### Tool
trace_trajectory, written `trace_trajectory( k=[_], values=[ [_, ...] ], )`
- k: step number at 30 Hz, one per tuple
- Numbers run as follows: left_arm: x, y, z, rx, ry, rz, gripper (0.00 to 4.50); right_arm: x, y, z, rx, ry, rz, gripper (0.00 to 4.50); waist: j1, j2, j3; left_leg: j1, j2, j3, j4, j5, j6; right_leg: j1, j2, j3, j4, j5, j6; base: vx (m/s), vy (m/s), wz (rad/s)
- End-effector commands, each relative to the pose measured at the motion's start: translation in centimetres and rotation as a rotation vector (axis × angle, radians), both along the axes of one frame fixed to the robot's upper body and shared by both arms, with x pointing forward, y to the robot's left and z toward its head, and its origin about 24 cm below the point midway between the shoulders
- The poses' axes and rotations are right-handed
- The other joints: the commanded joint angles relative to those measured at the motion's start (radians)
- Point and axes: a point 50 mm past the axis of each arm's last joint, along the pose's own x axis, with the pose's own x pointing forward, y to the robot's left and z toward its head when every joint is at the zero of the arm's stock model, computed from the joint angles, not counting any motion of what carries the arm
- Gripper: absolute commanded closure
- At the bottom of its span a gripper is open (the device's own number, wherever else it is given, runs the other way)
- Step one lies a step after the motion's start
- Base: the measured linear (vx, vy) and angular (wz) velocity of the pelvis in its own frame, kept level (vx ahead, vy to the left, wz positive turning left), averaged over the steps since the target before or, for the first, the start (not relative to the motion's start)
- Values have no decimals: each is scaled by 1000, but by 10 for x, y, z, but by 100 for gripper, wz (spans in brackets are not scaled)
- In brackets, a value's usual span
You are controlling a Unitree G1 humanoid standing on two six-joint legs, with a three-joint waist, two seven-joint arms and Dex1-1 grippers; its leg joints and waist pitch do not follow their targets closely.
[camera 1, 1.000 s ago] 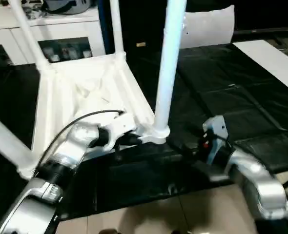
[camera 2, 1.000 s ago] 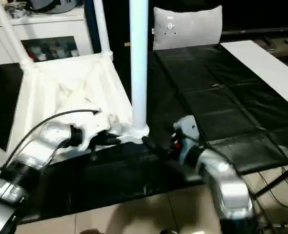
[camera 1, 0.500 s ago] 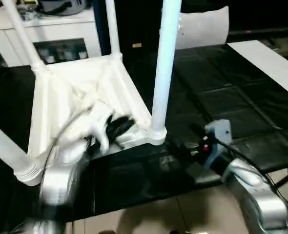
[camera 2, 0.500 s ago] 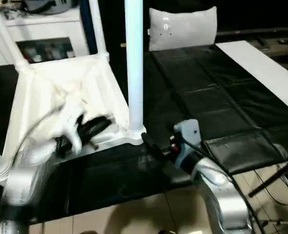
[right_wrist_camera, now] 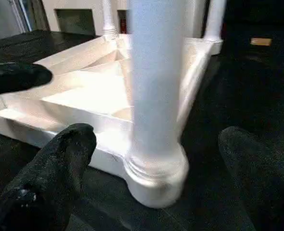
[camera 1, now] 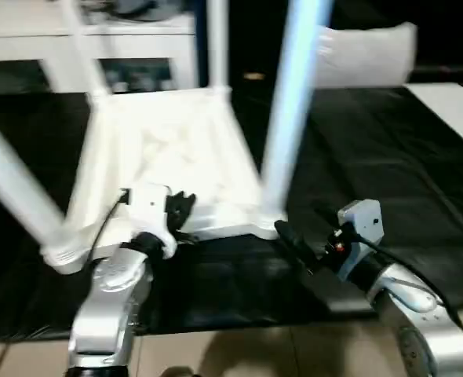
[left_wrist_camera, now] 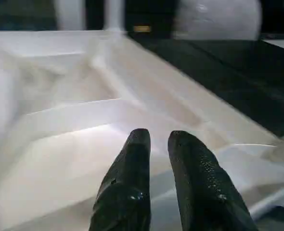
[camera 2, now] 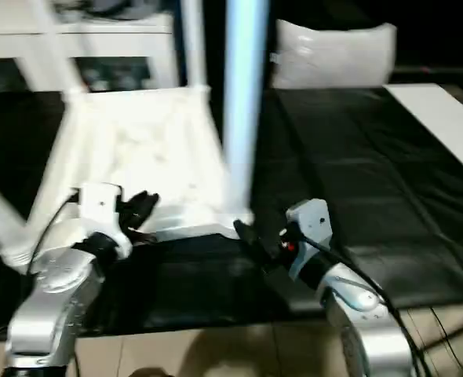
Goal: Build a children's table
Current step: Rotate leg to tighten
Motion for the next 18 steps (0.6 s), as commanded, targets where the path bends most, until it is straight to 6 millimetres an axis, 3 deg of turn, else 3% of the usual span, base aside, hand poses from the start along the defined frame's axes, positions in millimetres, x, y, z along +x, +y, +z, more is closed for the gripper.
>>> trace_trajectory(
  k=[1,2,3,4,5,7,9,10,11,14,17,18],
  values=[
    [-2,1,4,-15,-1,-6,342,-1,0,4,-8,-10,-3,0,-27,22,-64,29,156,-59,-83,234,189,29,-60,80,-47,-32,-120,20,86,3],
    [-3,-1,4,9,-6,-25,342,-3,1,1,-14,-4,20,0,-32,21,-53,11,154,-53,-94,148,171,40,-72,90,-55,-17,-112,1,94,-2],
    [-5,-5,3,22,-7,-64,342,-3,0,-1,-19,-7,11,0,-33,15,-51,6,144,-46,-99,77,155,47,-82,93,-62,-35,-117,-36,76,-6],
    [-6,-8,2,25,-6,-90,342,-3,-1,-1,-25,-11,-4,0,-34,10,-42,0,126,-32,-109,-86,105,55,-101,100,-83,-137,-119,-36,76,-6],
    [-7,-12,1,42,-9,-146,342,-4,-1,-2,-12,-4,2,0,-39,2,-33,3,114,-24,-118,-228,47,58,-112,102,-106,-294,-95,-61,48,-4],
    [-9,-17,-1,78,-3,-231,342,-3,-3,0,-9,-13,0,0,-47,2,-25,15,108,-22,-124,-333,7,53,-118,99,-131,-453,-53,-58,24,0],
    [-9,-19,-3,103,15,-282,328,1,-6,0,-44,-15,-29,0,-71,-1,-14,32,97,-25,-133,-425,-25,54,-115,84,-167,-623,34,0,0,0],
    [-6,-19,-4,104,30,-327,328,2,-5,0,-45,37,7,0,-84,-4,-17,38,94,-27,-133,-422,-24,65,-115,76,-177,-624,53,0,0,0],
    [-2,-18,-4,113,44,-348,313,3,-5,2,-45,34,42,0,-94,-4,-24,26,95,-33,-137,-393,-18,77,-116,74,-170,-579,56,0,0,0],
    [8,-16,-5,157,71,-380,305,2,-4,6,-46,-15,122,0,-106,-6,-24,28,89,-26,-130,-352,-1,72,-122,68,-183,-603,70,0,0,0],
    [16,-16,-6,190,99,-441,305,1,-6,4,-74,-7,167,0,-112,-7,-28,27,89,-26,-127,-321,6,72,-122,69,-183,-601,67,0,0,0],
    [17,-16,-7,196,115,-470,305,0,-7,4,-80,-6,175,0,-111,-6,-31,24,93,-27,-129,-295,11,73,-124,74,-175,-562,50,0,0,0]
  ],
)
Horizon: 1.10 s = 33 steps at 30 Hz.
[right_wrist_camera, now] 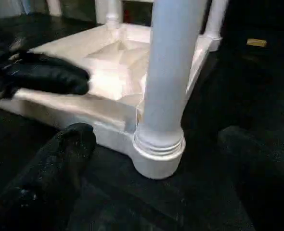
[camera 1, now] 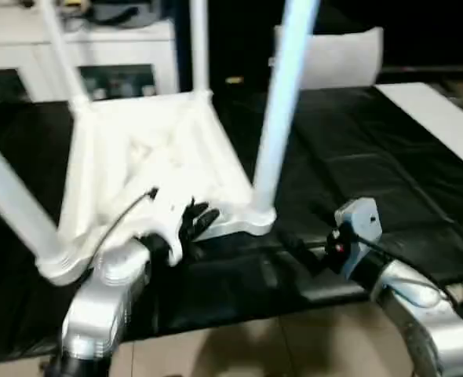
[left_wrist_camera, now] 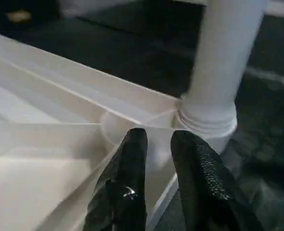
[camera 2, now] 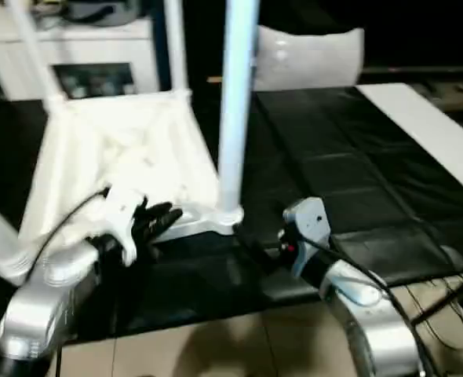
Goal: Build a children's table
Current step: Rotate leg to tighten
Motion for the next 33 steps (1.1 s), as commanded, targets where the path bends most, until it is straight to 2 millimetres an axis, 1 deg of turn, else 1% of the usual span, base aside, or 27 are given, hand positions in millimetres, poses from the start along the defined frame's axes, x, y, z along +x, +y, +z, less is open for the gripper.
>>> trace_trajectory(
  k=[1,2,3,4,5,7,8,9,10,11,12,13,14,15,16,17,18,19,20,21,23,26,27,28,29,32,33],
  values=[
    [3,-2,-9,44,89,-95,305,1,-3,1,-9,-6,32,0,3,0,-44,-12,93,-52,-99,-279,13,30,-121,74,-104,-551,17,0,0,0],
    [3,-3,-12,52,122,-130,304,2,-5,1,-19,-6,33,0,8,3,-51,-7,100,-50,-101,-243,20,26,-119,83,-89,-459,-19,0,0,0],
    [3,-3,-12,53,127,-136,298,2,-5,1,-20,-6,33,0,7,1,-50,-10,101,-49,-102,-226,25,26,-118,86,-86,-427,-33,73,8,5],
    [4,-3,-14,58,158,-171,282,2,-7,1,-27,-3,35,0,10,6,-54,-13,106,-49,-103,-192,30,29,-120,91,-73,-356,-68,56,5,5],
    [6,-4,-15,66,180,-189,265,2,-8,1,-30,-1,39,0,10,5,-59,-13,107,-48,-100,-166,32,29,-119,92,-66,-315,-85,71,4,3],
    [13,-7,-16,116,208,-282,265,1,-10,1,-38,2,69,0,14,10,-70,-11,107,-44,-91,-67,50,32,-117,96,-45,-172,-136,96,-4,3],
    [14,-7,-16,123,211,-292,265,1,-10,1,-39,1,71,0,20,3,-89,-20,98,-40,-71,135,104,37,-116,98,-6,84,-192,77,-12,0],
    [15,-8,-15,124,222,-327,265,1,-10,1,-39,1,72,0,20,3,-89,-20,98,-40,-71,135,104,37,-116,98,-6,84,-192,50,-20,-1],
    [17,-9,-15,140,230,-376,265,1,-10,1,-43,-1,75,0,27,0,-94,-26,89,-33,-55,267,175,28,-115,99,15,240,-231,50,-20,-1],
    [18,-9,-15,153,236,-391,265,1,-11,1,-46,-2,77,0,28,-3,-92,-31,87,-31,-54,266,190,28,-115,99,16,244,-238,0,0,0],
    [20,-9,-15,161,240,-396,265,1,-11,1,-47,-3,78,0,35,-7,-92,-36,83,-26,-51,231,206,30,-120,102,13,211,-237,0,0,0],
    [22,-9,-15,178,238,-402,265,1,-11,1,-49,-3,78,0,37,-5,-90,-39,85,-25,-53,206,207,31,-120,102,11,176,-236,0,0,0],
    [24,-8,-14,186,240,-404,265,1,-12,1,-53,-4,77,0,41,-4,-84,-41,87,-22,-55,150,198,29,-119,100,-4,74,-220,0,0,0],
    [27,-9,-14,198,241,-414,265,1,-12,1,-55,-4,79,0,45,0,-78,-39,88,-20,-59,96,180,28,-117,97,-20,-43,-196,0,0,0],
    [29,-9,-13,206,244,-424,265,1,-13,1,-56,-4,81,0,47,0,-71,-35,91,-19,-64,36,151,26,-114,96,-35,-171,-165,0,0,0],
    [30,-9,-13,212,251,-436,301,1,-14,1,-62,-4,82,0,47,1,-69,-32,92,-18,-67,5,134,26,-113,95,-41,-229,-151,0,0,0],
    [31,-9,-13,214,255,-446,301,1,-14,1,-64,-5,84,0,46,1,-64,-29,93,-18,-73,-50,103,25,-111,94,-53,-328,-120,-70,-24,0],
    [31,-9,-13,215,257,-451,301,0,-15,1,-64,-5,85,0,46,1,-62,-27,94,-19,-76,-71,92,24,-110,93,-58,-364,-106,0,0,0],
    [31,-8,-14,218,256,-455,301,0,-15,1,-64,-5,85,0,42,1,-56,-17,96,-20,-84,-140,63,21,-110,90,-72,-449,-75,0,0,0],
    [31,-8,-14,219,256,-458,306,0,-15,1,-64,-5,85,0,42,2,-55,-13,94,-20,-85,-152,57,19,-111,88,-79,-475,-65,0,0,0],
    [32,-7,-14,211,250,-460,335,0,-16,1,-63,-5,87,0,40,2,-59,-12,98,-24,-88,-155,45,23,-114,89,-79,-470,-61,0,0,0],
    [35,-6,-14,198,232,-447,344,0,-16,1,-61,-6,91,0,41,1,-70,-23,105,-28,-86,-77,61,29,-116,96,-54,-311,-97,0,0,0],
    [36,-5,-15,199,228,-443,351,0,-15,1,-60,-5,93,0,42,2,-75,-27,105,-28,-81,-28,76,31,-117,97,-41,-228,-122,0,0,0],
    [36,-4,-15,202,225,-444,366,0,-15,1,-60,-5,94,0,42,-1,-76,-29,104,-28,-79,-8,87,30,-115,98,-37,-194,-131,0,0,0],
    [36,-4,-16,206,224,-446,387,0,-15,1,-61,-5,95,0,44,1,-77,-28,105,-26,-78,9,98,29,-116,98,-31,-152,-152,0,0,0],
    [38,-3,-17,229,212,-445,388,0,-15,1,-61,-6,97,0,50,-2,-74,-30,100,-20,-77,3,104,32,-118,97,-38,-195,-148,0,0,0],
    [38,-2,-17,231,211,-443,413,0,-14,1,-60,-7,100,0,51,-1,-72,-29,101,-20,-78,-6,99,31,-117,95,-41,-222,-140,0,0,0]
  ],
)
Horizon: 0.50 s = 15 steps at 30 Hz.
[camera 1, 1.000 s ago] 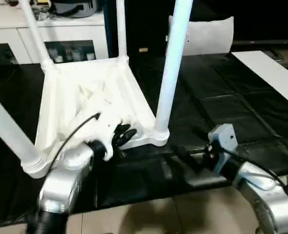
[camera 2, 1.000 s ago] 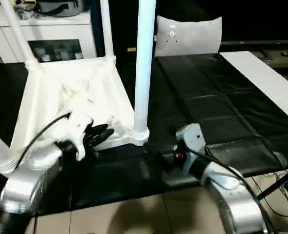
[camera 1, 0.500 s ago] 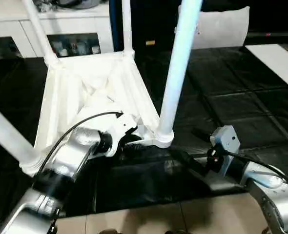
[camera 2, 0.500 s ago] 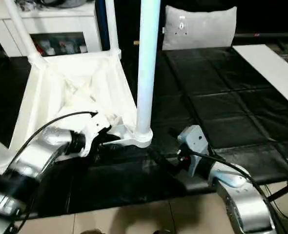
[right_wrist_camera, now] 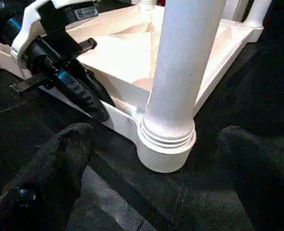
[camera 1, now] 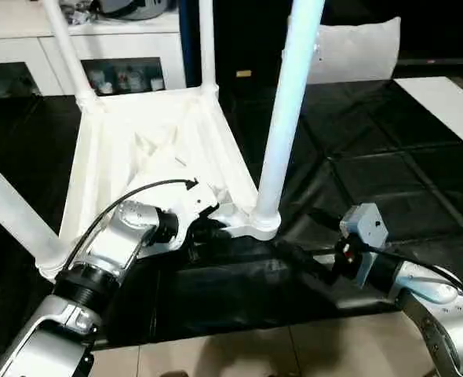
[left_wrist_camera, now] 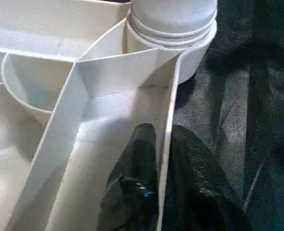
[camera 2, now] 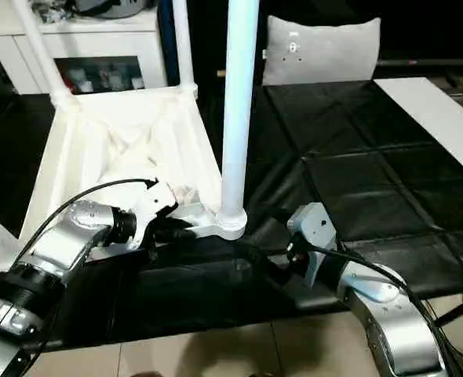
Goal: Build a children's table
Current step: Rotate leg to tighten
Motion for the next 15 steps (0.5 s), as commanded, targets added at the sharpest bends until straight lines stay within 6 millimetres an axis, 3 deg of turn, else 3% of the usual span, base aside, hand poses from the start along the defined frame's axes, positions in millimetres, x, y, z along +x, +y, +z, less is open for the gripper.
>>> trace_trajectory(
  k=[1,6,10,15],
  values=[
    [2,3,-1,28,-7,-1,413,0,-2,1,1,-9,5,0,6,-8,-66,-8,96,-32,-78,-32,92,61,-116,84,-79,-244,-123,0,0,0],
    [1,2,1,2,-49,-47,441,2,-3,2,8,-16,7,0,4,-10,-66,-9,99,-34,-82,-51,78,61,-118,86,-78,-253,-115,0,0,0],
    [-5,-1,3,-36,-73,-147,441,4,-3,2,14,-26,22,0,4,-12,-69,-11,98,-32,-78,-18,93,61,-120,88,-70,-195,-136,0,0,0],
    [-17,1,5,-65,-74,-289,441,11,2,5,1,-40,138,0,6,-10,-67,-8,99,-29,-78,-16,101,60,-119,88,-69,-197,-143,0,0,0]
  ],
)
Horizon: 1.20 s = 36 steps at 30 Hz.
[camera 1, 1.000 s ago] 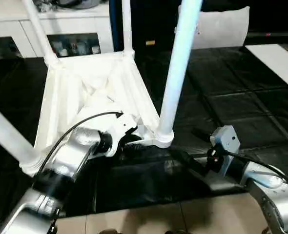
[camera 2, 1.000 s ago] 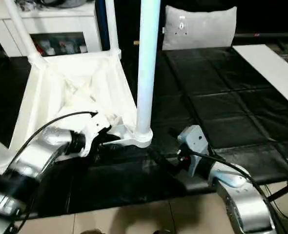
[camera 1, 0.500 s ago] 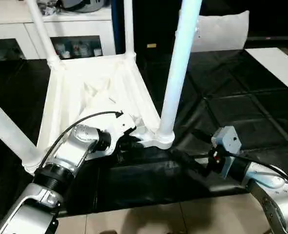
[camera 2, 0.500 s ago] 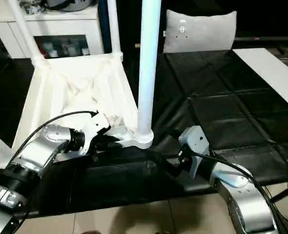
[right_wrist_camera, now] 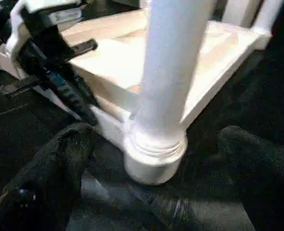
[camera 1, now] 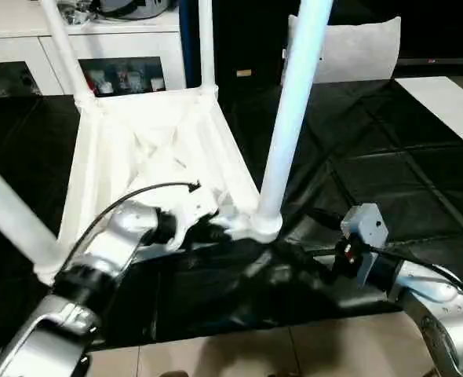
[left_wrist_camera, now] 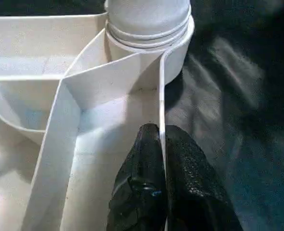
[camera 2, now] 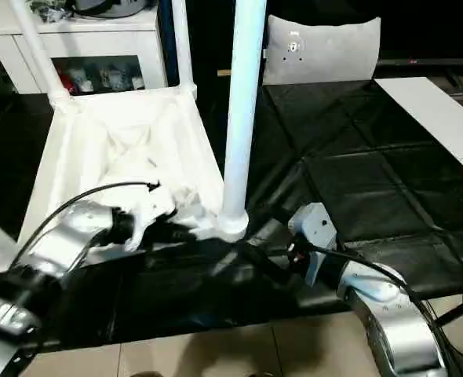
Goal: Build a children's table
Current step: Rotate leg to tighten
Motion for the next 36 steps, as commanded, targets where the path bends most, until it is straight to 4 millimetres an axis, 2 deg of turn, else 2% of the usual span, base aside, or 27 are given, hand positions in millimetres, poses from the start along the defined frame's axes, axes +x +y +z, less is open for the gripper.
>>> trace_trajectory(
  k=[1,3,5,8,10,13,15,18,20,22,24,26,32,33,35,36],
  values=[
    [-8,-9,6,-62,-3,-120,441,4,4,4,-18,-12,106,0,4,-14,-68,-7,101,-31,-77,-13,99,61,-119,88,-68,-195,-147,0,0,0],
    [-9,-9,7,-59,-2,-136,441,6,4,5,-29,-12,142,0,8,-10,-68,-5,100,-29,-76,-16,100,60,-119,87,-66,-200,-153,0,0,0],
    [-12,-9,6,-49,2,-188,441,12,1,9,4,25,240,0,14,-15,-70,-4,101,-27,-75,-20,105,60,-121,89,-66,-205,-160,0,0,0],
    [-13,-9,6,-43,5,-215,450,14,0,10,13,55,300,35,22,-14,-71,-4,104,-27,-75,1,113,60,-120,88,-62,-191,-162,0,0,0],
    [-16,-10,7,-36,1,-259,450,17,1,3,-16,128,430,49,27,-19,-72,-6,102,-25,-72,9,122,60,-120,86,-58,-171,-172,0,0,0],
    [-16,-11,9,-32,-5,-270,450,22,3,1,-22,136,449,79,36,-21,-75,-4,105,-24,-70,37,122,57,-120,87,-52,-155,-174,0,0,0],
    [-16,-12,9,-32,-5,-278,450,27,5,-2,-28,142,463,84,37,-21,-75,-4,104,-23,-70,29,116,57,-121,85,-53,-168,-175,0,0,0],
    [-17,-12,8,-30,-5,-285,450,33,7,-3,-26,145,479,124,37,-19,-74,-5,104,-23,-71,13,102,57,-122,85,-58,-200,-170,0,0,0],
    [-18,-13,8,-28,-1,-294,450,37,8,-3,-24,145,491,139,40,-19,-77,-4,107,-23,-70,33,103,57,-121,86,-50,-163,-177,0,0,0],
    [-18,-13,8,-27,0,-296,450,38,9,-4,-29,151,504,168,41,-21,-78,-3,107,-23,-68,49,112,56,-119,85,-45,-132,-186,0,0,0],
    [-18,-13,7,-22,-2,-296,450,39,9,-5,-40,151,514,175,42,-22,-79,-5,105,-22,-68,54,116,55,-119,85,-44,-127,-189,0,0,0],
    [-18,-13,7,-20,-2,-296,450,39,10,-5,-38,152,520,206,46,-22,-77,-5,104,-20,-68,49,117,56,-120,86,-47,-142,-184,0,0,0],
    [-17,-12,7,-11,5,-288,450,40,13,-9,-28,172,550,248,52,-22,-75,-4,105,-19,-69,31,108,55,-119,86,-52,-189,-169,0,0,0],
    [-17,-12,7,-15,9,-280,450,39,14,-10,-23,181,551,253,55,-18,-73,-3,105,-19,-70,28,106,53,-119,86,-53,-193,-167,0,0,0],
    [-16,-12,9,-25,16,-256,450,37,14,-12,-9,208,549,260,55,-20,-75,-3,106,-19,-70,34,108,53,-118,86,-51,-181,-169,0,0,0],
    [-16,-12,9,-25,16,-256,450,37,14,-12,-9,208,549,260,55,-16,-73,-3,106,-20,-70,33,107,52,-118,86,-51,-178,-171,0,0,0]
  ],
)
